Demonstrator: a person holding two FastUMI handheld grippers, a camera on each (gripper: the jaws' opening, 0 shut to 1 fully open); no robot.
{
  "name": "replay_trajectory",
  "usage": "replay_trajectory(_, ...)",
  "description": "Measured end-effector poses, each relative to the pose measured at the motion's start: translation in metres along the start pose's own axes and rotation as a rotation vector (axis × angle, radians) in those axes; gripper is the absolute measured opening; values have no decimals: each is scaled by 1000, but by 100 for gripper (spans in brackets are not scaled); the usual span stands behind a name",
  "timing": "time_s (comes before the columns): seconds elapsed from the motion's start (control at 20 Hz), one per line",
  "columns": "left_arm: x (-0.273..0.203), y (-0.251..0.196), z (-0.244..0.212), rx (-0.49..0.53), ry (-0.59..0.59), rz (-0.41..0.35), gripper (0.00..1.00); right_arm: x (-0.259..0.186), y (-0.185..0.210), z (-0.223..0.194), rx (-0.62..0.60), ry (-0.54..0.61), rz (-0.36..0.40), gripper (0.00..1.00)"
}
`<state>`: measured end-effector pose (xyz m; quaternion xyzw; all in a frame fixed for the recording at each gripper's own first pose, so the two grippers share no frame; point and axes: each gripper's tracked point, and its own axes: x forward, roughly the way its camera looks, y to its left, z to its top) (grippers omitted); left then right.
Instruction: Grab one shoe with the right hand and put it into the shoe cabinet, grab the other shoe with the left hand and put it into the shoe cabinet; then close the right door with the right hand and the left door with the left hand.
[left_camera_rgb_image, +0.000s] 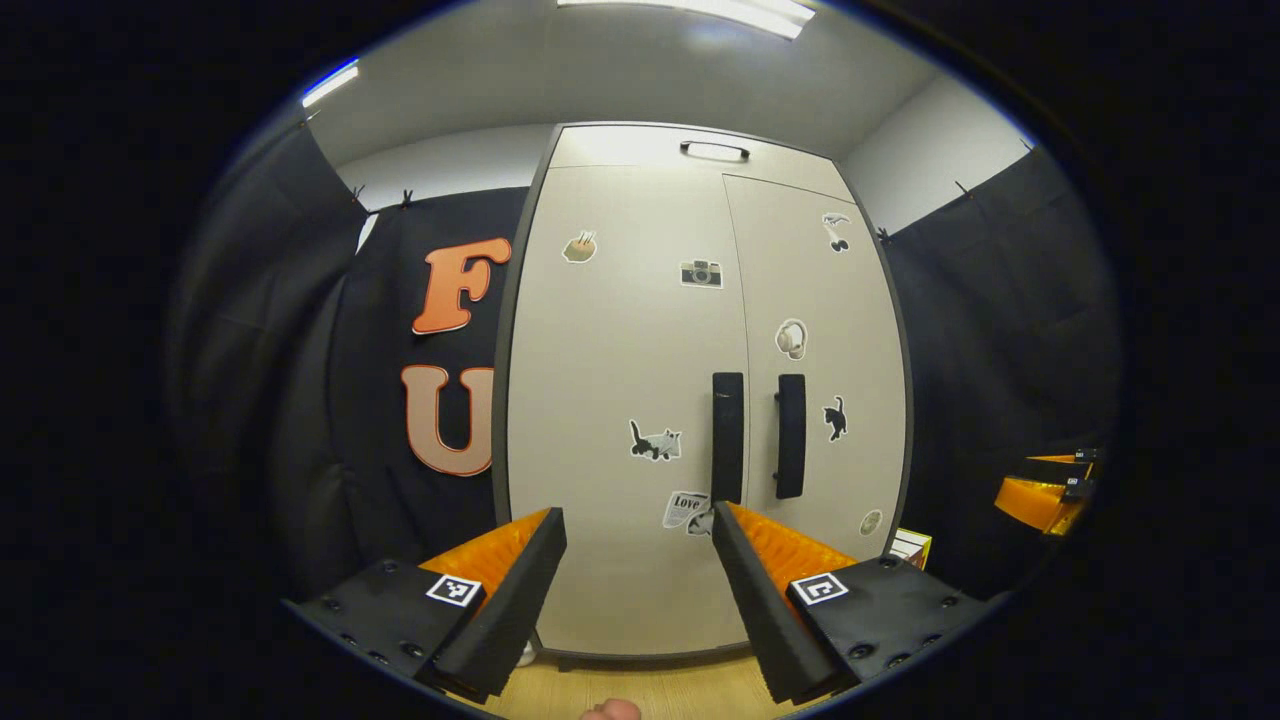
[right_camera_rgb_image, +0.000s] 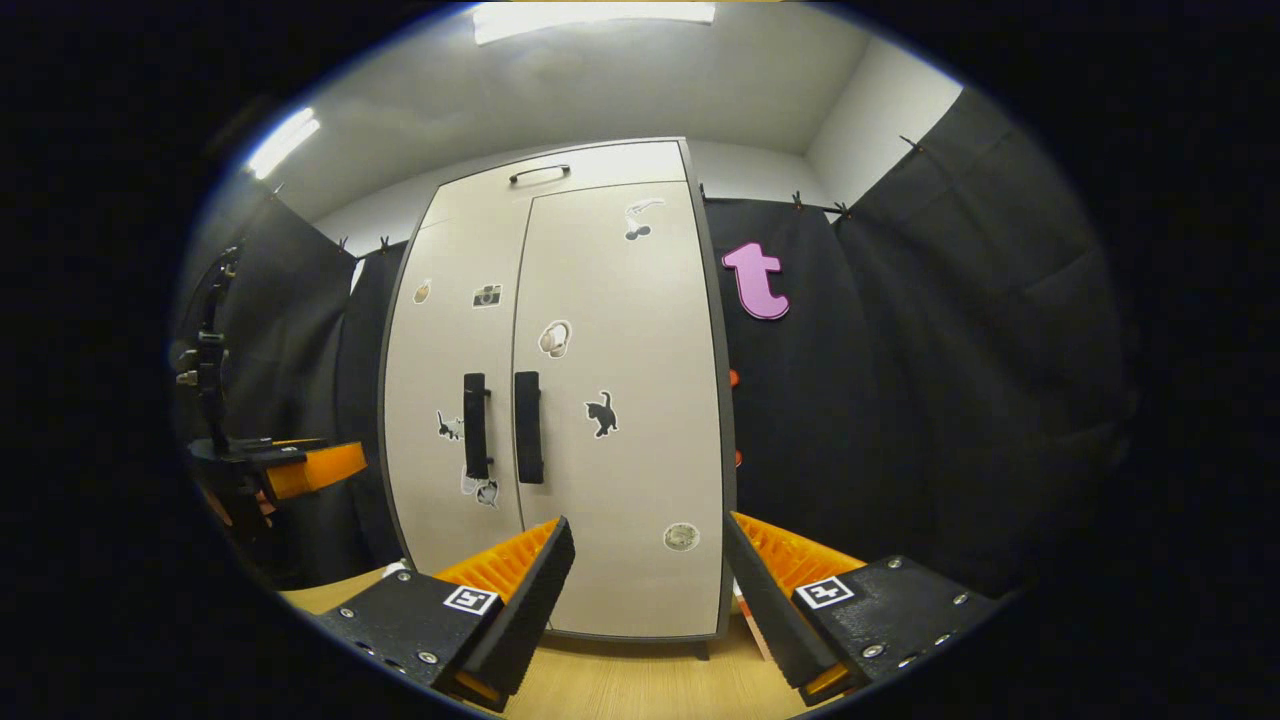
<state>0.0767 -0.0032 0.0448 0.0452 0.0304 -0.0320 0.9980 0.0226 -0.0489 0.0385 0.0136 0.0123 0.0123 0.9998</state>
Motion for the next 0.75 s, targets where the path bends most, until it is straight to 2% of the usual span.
replay_trajectory(0.15,-16,0,-10,-21,17,3,94,-3,5,-3,12,2,14,92)
replay_trajectory(0.25,-23,0,-14,-39,20,2,96,-5,4,-3,12,2,16,92)
replay_trajectory(0.75,-35,6,-3,-53,12,22,96,-16,-6,10,23,-13,4,92)
